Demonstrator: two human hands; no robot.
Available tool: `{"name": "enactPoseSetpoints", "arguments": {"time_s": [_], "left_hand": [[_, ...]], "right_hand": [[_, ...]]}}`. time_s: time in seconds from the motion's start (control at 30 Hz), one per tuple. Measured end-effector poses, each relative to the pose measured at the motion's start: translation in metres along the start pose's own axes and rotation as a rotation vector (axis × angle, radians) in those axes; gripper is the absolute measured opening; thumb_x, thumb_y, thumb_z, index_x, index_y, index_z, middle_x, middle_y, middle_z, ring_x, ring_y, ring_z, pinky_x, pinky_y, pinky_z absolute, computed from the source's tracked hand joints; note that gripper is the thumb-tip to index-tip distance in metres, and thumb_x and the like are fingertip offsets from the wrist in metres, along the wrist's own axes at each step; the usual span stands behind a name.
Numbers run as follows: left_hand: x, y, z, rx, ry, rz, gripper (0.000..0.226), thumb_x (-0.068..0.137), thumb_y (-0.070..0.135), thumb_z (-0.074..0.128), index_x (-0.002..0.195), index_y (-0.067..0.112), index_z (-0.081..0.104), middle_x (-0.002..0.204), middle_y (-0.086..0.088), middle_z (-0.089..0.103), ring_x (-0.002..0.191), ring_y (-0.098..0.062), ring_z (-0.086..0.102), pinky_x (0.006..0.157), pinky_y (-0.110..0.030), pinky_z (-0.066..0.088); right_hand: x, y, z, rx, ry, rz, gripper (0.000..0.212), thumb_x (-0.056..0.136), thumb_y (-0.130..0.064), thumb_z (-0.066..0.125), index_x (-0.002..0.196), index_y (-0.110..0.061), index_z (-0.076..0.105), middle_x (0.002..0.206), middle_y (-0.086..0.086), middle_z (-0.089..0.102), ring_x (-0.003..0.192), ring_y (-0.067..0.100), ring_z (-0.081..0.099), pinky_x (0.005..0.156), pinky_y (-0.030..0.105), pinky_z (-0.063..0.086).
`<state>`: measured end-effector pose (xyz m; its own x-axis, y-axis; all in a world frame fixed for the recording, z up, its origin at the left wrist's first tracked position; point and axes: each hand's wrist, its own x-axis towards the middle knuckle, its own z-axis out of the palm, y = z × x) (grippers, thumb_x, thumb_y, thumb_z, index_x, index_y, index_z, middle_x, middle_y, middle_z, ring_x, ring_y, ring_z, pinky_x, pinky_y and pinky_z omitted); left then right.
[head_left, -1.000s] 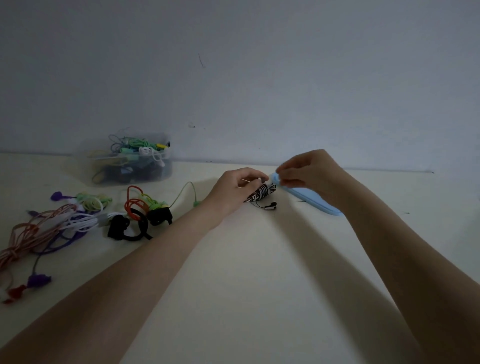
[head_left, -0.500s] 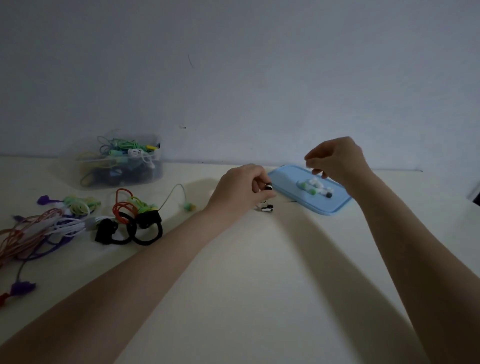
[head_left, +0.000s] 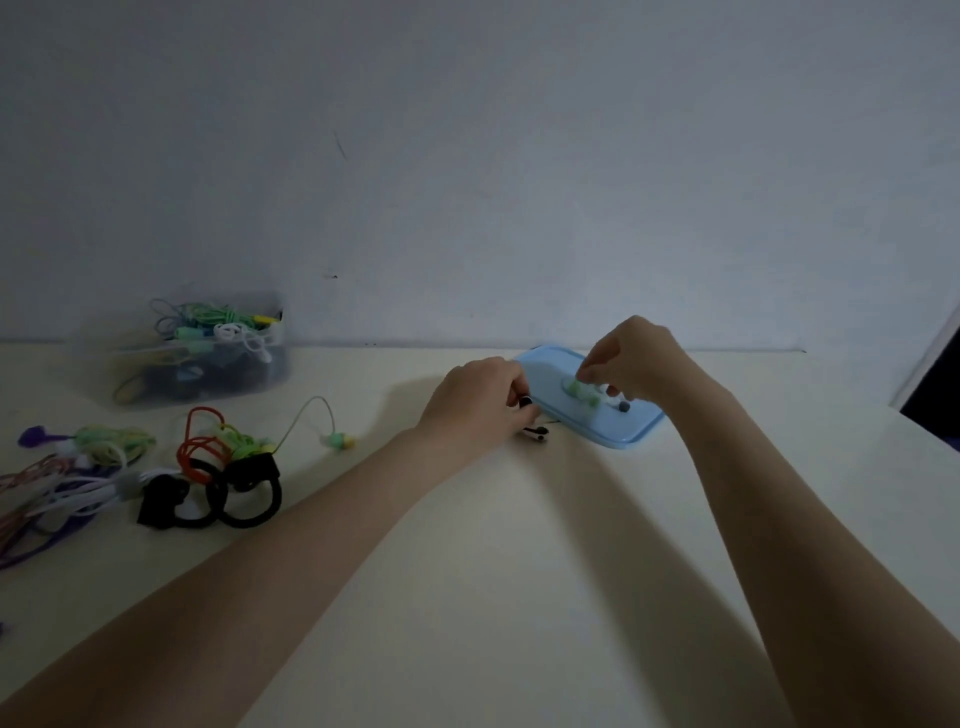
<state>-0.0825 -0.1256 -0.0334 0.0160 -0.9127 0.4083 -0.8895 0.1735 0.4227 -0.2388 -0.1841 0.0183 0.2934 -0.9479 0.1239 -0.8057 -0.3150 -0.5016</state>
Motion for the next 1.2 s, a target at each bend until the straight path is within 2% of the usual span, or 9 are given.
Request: {"name": "enactPoseSetpoints", "arguments": {"time_s": [0.1,0.2,0.4,0.6,0.67,0.8,0.97,1.1,1.2], "left_hand": [[0.005,0.006,0.007,0.123,-0.022,-0.050,0.022,0.084,0.034,0.062,0.092,0.013,0.063,0.092,-0.002,0.065,0.087,-0.023,0.059,0.076,-0.030,0.036],[0.010,0.009,0.012,0.198,-0.033,-0.071,0.026,0.086,0.041,0.060,0.094,0.016,0.063,0.094,-0.001,0.067,0.091,-0.023,0.059,0.080,-0.031,0.032],[0.011,0.008,0.017,0.165,-0.012,-0.092,0.017,0.086,0.035,0.058,0.086,0.018,0.060,0.092,0.001,0.068,0.089,-0.022,0.059,0.081,-0.032,0.031],[0.007,0.003,0.017,0.140,0.054,-0.074,0.019,0.084,0.038,0.060,0.089,0.020,0.062,0.093,0.003,0.064,0.095,-0.020,0.051,0.079,-0.031,0.027],[0.003,-0.001,0.017,0.101,0.106,-0.080,0.016,0.083,0.036,0.062,0.088,0.021,0.062,0.087,0.007,0.062,0.094,-0.018,0.048,0.074,-0.029,0.022],[0.003,-0.005,0.017,0.002,0.149,-0.151,0.015,0.081,0.035,0.064,0.089,0.022,0.062,0.085,0.009,0.060,0.094,-0.016,0.047,0.075,-0.027,0.020],[0.007,-0.008,0.018,-0.094,0.131,-0.229,0.016,0.081,0.034,0.066,0.091,0.023,0.063,0.087,0.009,0.063,0.095,-0.014,0.045,0.078,-0.027,0.020],[0.007,-0.009,0.019,-0.106,0.120,-0.218,0.011,0.082,0.029,0.065,0.093,0.025,0.064,0.086,0.012,0.062,0.098,-0.015,0.047,0.076,-0.026,0.018],[0.006,-0.010,0.018,-0.122,0.137,-0.200,0.017,0.083,0.024,0.063,0.100,0.027,0.063,0.086,0.013,0.060,0.099,-0.014,0.048,0.072,-0.026,0.015]], "right_hand": [[0.003,0.007,-0.007,0.013,0.164,-0.009,0.014,0.083,0.000,0.059,0.087,0.001,0.072,0.082,0.018,0.070,0.074,0.027,0.063,0.072,0.032,0.052],[0.006,0.014,-0.006,0.001,0.261,0.001,0.023,0.083,0.005,0.052,0.088,-0.002,0.073,0.094,0.016,0.070,0.089,0.029,0.064,0.076,0.028,0.049],[0.007,0.029,0.007,-0.036,0.139,0.108,0.025,0.084,0.001,0.052,0.097,-0.009,0.072,0.103,0.015,0.067,0.096,0.029,0.061,0.077,0.028,0.047],[0.006,0.031,0.002,0.079,0.046,0.093,0.017,0.080,0.001,0.063,0.090,-0.008,0.074,0.098,0.015,0.069,0.092,0.028,0.064,0.080,0.027,0.050],[0.005,0.033,-0.005,0.152,0.056,0.083,0.016,0.081,0.002,0.062,0.087,-0.006,0.074,0.094,0.015,0.070,0.081,0.025,0.065,0.072,0.020,0.051],[0.008,0.031,-0.006,0.145,0.091,0.004,0.017,0.084,-0.002,0.061,0.092,-0.011,0.073,0.091,0.008,0.068,0.067,0.012,0.055,0.047,0.001,0.038],[0.008,0.023,0.016,0.037,-0.012,-0.114,0.016,0.085,-0.010,0.063,0.093,-0.020,0.072,0.075,-0.010,0.052,0.073,0.011,0.050,0.048,0.004,0.034],[0.009,0.024,0.015,0.045,0.046,-0.184,0.016,0.082,-0.004,0.063,0.081,-0.016,0.073,0.063,-0.016,0.052,0.062,0.005,0.049,0.052,0.001,0.035],[0.008,0.025,0.003,0.184,0.148,-0.173,0.020,0.082,0.002,0.059,0.080,-0.011,0.074,0.066,-0.008,0.061,0.055,0.003,0.050,0.050,0.003,0.035]]}}
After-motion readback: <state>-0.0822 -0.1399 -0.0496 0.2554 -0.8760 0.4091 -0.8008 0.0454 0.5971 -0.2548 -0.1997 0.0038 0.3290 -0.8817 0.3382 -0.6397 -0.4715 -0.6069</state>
